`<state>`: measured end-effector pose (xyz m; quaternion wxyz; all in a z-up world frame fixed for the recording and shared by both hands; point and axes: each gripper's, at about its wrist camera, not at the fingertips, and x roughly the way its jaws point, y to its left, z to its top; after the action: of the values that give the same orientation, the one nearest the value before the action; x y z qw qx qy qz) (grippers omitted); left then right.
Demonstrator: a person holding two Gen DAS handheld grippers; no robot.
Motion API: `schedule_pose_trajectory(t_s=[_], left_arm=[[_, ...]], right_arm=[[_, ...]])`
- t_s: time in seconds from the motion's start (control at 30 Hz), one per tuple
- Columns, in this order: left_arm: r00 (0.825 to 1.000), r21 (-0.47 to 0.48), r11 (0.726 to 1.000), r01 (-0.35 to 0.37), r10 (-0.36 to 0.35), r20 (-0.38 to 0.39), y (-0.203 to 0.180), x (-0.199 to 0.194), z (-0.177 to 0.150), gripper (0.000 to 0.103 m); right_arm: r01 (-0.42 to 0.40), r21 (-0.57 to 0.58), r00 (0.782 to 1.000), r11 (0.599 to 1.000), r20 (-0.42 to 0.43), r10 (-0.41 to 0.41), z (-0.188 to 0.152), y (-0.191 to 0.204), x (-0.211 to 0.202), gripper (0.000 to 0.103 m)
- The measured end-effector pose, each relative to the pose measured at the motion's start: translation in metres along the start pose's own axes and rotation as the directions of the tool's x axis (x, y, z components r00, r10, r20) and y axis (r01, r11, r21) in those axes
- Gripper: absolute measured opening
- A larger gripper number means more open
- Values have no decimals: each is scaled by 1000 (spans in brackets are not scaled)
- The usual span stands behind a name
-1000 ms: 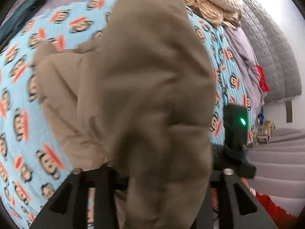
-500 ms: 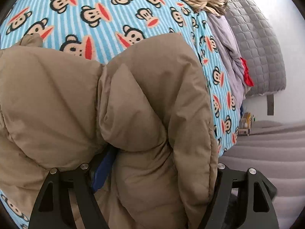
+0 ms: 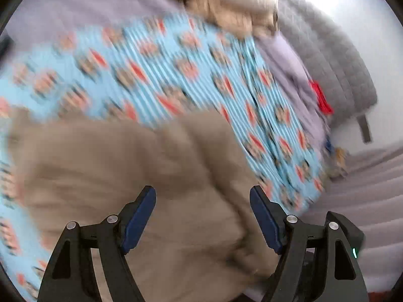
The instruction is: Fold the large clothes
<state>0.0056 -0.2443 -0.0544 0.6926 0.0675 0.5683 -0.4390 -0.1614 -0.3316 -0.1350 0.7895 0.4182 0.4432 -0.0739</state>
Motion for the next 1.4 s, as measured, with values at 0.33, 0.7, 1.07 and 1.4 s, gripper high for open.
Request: schedule_pose_trajectory(t_s=[0.33, 0.7, 1.07, 1.4], left_arm=[[936, -150, 939, -309, 329, 126, 90, 12, -2, 77], [886, 1, 893, -450, 447, 128, 44, 97, 23, 77], [877, -11, 883, -469, 467, 116, 48, 104, 24, 77], [877, -18, 884, -466, 465, 119, 47, 100, 23, 77]], right_arm=[[-96, 239, 993, 966, -44, 110, -17, -78, 34, 19], [-196, 369, 972, 909, -50, 230, -21, -132, 47, 21], [-9, 164, 1000, 986, -9, 11, 19, -121, -43, 30], [-172, 74, 982, 982, -60, 176, 104, -78, -9, 31]])
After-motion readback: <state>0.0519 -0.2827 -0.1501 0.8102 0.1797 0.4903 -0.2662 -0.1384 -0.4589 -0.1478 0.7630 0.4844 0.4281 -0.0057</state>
